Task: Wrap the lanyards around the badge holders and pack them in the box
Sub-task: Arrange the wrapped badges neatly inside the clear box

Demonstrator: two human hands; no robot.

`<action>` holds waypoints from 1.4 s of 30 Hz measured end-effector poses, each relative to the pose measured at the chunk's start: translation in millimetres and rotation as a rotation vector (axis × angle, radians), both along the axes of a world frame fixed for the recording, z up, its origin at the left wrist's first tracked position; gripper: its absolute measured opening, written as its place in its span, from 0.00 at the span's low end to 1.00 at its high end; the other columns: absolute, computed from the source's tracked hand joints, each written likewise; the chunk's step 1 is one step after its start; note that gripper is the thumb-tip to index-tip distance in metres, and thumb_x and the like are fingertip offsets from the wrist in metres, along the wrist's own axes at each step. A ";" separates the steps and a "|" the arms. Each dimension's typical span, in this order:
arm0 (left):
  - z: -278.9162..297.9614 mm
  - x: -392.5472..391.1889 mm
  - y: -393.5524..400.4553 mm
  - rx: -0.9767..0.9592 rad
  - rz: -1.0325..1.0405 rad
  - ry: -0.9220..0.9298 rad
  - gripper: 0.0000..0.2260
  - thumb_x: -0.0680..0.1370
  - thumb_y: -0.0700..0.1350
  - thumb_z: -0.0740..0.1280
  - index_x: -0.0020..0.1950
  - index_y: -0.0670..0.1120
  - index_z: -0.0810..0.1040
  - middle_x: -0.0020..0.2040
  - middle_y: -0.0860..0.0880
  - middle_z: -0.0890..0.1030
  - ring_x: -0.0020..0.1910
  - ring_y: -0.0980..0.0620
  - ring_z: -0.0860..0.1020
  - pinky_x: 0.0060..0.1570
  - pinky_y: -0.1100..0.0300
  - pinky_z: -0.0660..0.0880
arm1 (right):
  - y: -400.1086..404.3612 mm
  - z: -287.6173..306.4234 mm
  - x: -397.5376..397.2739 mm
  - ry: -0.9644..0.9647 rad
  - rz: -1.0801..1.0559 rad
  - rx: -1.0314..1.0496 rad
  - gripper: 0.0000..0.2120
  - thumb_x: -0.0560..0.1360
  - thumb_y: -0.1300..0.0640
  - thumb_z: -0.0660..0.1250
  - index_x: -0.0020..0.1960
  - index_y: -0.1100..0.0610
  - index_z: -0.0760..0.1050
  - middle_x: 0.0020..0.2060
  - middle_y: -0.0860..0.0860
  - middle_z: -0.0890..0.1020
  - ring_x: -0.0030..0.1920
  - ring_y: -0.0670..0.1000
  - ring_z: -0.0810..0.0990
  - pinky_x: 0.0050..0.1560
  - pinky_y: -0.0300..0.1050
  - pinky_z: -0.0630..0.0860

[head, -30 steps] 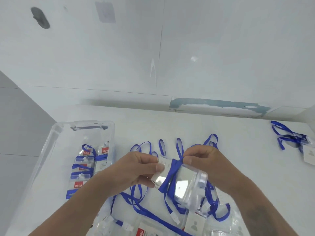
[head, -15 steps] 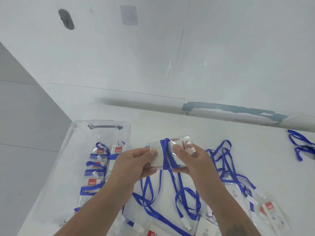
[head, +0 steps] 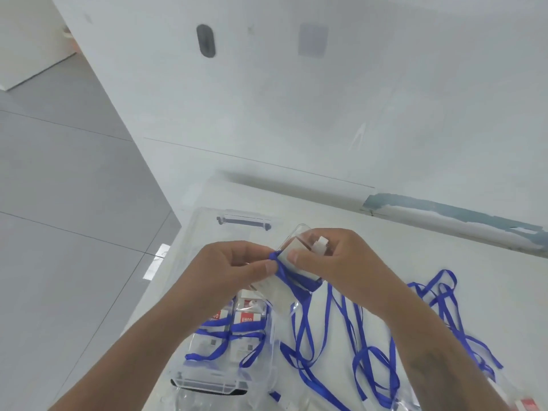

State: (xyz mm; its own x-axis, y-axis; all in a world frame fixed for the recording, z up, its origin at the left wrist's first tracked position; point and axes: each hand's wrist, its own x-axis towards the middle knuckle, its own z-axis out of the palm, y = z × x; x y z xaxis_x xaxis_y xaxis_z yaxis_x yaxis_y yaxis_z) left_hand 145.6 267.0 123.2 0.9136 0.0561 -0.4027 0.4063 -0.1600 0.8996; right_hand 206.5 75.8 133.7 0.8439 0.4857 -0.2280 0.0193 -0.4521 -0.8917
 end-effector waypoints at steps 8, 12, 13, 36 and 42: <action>-26.6 -18.9 23.9 -0.183 0.297 0.089 0.04 0.78 0.44 0.69 0.46 0.51 0.83 0.41 0.51 0.86 0.43 0.50 0.85 0.46 0.55 0.83 | 62.9 -28.8 -9.4 0.223 -0.221 0.182 0.09 0.74 0.54 0.73 0.54 0.47 0.80 0.45 0.48 0.85 0.46 0.49 0.85 0.46 0.44 0.83; -39.5 -22.9 27.4 -0.292 0.499 0.139 0.06 0.78 0.42 0.68 0.46 0.51 0.83 0.39 0.52 0.86 0.41 0.51 0.85 0.45 0.55 0.82 | 90.2 -52.9 -16.3 0.395 -0.333 0.259 0.21 0.66 0.50 0.73 0.59 0.48 0.78 0.49 0.50 0.85 0.50 0.55 0.85 0.52 0.59 0.82; -42.8 -23.5 27.2 -0.320 0.543 0.158 0.05 0.79 0.42 0.68 0.48 0.50 0.83 0.40 0.51 0.86 0.41 0.51 0.85 0.46 0.54 0.82 | 95.5 -58.4 -18.3 0.413 -0.354 0.262 0.21 0.67 0.50 0.72 0.59 0.47 0.77 0.50 0.50 0.85 0.50 0.55 0.85 0.51 0.59 0.82; -90.2 4.3 22.7 -0.526 0.929 0.548 0.03 0.79 0.41 0.66 0.46 0.44 0.77 0.41 0.44 0.81 0.38 0.48 0.79 0.39 0.56 0.76 | 157.4 -142.5 10.2 0.420 -0.474 -0.128 0.21 0.72 0.61 0.70 0.63 0.52 0.70 0.54 0.49 0.78 0.51 0.51 0.79 0.53 0.49 0.81; -96.5 6.1 26.7 -0.588 1.047 0.629 0.08 0.80 0.41 0.65 0.42 0.46 0.71 0.41 0.44 0.75 0.39 0.47 0.76 0.43 0.51 0.75 | 170.2 -160.0 17.3 0.439 -0.421 -0.169 0.18 0.74 0.62 0.69 0.60 0.53 0.68 0.43 0.44 0.75 0.41 0.45 0.77 0.37 0.37 0.76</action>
State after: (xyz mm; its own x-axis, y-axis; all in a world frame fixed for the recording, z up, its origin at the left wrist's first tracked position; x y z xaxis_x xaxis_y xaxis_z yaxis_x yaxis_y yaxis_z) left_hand 151.7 293.8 26.7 0.2023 0.2819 -0.9379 0.4638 0.8159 0.3452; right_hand 223.8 245.9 -26.3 0.7654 0.0591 -0.6408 -0.5425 -0.4765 -0.6919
